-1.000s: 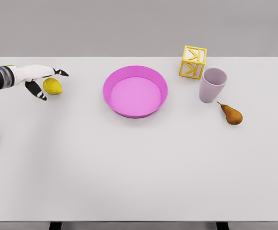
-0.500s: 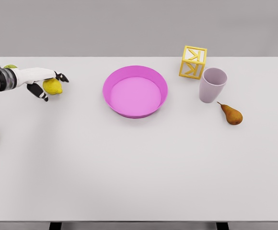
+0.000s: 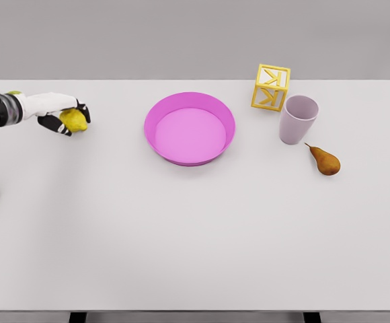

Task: Put the lemon on the plate with left arm

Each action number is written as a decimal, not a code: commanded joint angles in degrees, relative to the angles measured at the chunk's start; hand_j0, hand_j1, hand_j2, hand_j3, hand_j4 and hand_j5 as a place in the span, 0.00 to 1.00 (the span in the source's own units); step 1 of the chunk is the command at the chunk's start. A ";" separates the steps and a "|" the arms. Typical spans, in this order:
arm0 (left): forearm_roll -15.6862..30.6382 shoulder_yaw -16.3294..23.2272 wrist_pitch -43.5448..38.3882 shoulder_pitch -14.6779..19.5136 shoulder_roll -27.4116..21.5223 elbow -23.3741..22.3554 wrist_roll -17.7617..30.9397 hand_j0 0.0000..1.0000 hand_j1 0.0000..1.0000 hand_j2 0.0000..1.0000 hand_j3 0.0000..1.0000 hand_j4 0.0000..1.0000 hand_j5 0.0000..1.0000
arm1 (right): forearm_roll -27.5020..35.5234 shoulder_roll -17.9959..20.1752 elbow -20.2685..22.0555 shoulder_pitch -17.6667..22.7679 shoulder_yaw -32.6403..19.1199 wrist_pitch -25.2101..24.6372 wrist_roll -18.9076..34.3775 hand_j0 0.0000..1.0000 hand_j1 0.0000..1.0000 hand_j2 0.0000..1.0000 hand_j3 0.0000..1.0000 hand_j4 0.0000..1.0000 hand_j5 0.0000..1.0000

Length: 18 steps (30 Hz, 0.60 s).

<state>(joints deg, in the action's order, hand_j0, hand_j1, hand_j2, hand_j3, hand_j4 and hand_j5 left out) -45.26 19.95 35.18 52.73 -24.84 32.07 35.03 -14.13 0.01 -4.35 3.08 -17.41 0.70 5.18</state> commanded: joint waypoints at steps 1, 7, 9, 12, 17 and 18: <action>0.44 -0.44 -0.18 -0.09 -0.12 0.10 -0.03 0.49 0.49 0.49 0.49 0.49 0.49 | -0.02 -0.01 0.04 0.00 0.01 0.00 0.01 1.00 1.00 1.00 1.00 1.00 1.00; 1.32 -0.88 -0.18 0.44 -0.30 0.63 -0.03 0.46 0.46 0.46 0.46 0.46 0.46 | -0.02 -0.01 -0.04 0.00 0.01 0.00 0.01 1.00 1.00 1.00 1.00 1.00 1.00; 1.32 -1.50 -0.18 0.44 -0.30 3.88 -0.03 0.46 0.46 0.46 0.46 0.46 0.46 | -0.02 -0.01 -0.04 0.00 0.01 0.00 0.01 1.00 1.00 1.00 1.00 1.00 1.00; 5.10 -1.41 -0.18 -0.17 -0.56 7.66 -0.03 0.46 0.46 0.46 0.46 0.46 0.46 | -0.02 -0.01 0.04 0.00 0.01 0.00 0.01 1.00 1.00 1.00 1.00 1.00 1.00; 6.94 -1.41 -0.18 -0.97 -1.35 11.79 -0.03 0.46 0.46 0.46 0.46 0.46 0.46 | -0.02 -0.01 -0.04 0.00 0.01 0.00 0.01 1.00 1.00 1.00 1.00 1.00 1.00; 7.29 -1.41 -0.18 -1.14 -1.26 12.31 -0.03 0.46 0.46 0.46 0.46 0.46 0.46 | -0.02 -0.01 -0.04 0.00 0.01 0.00 0.01 1.00 1.00 1.00 1.00 1.00 1.00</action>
<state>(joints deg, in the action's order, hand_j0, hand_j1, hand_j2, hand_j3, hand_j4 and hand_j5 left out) -39.46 18.70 35.19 51.42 -25.97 42.89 35.04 -14.13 0.01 -4.35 3.08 -17.41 0.70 5.18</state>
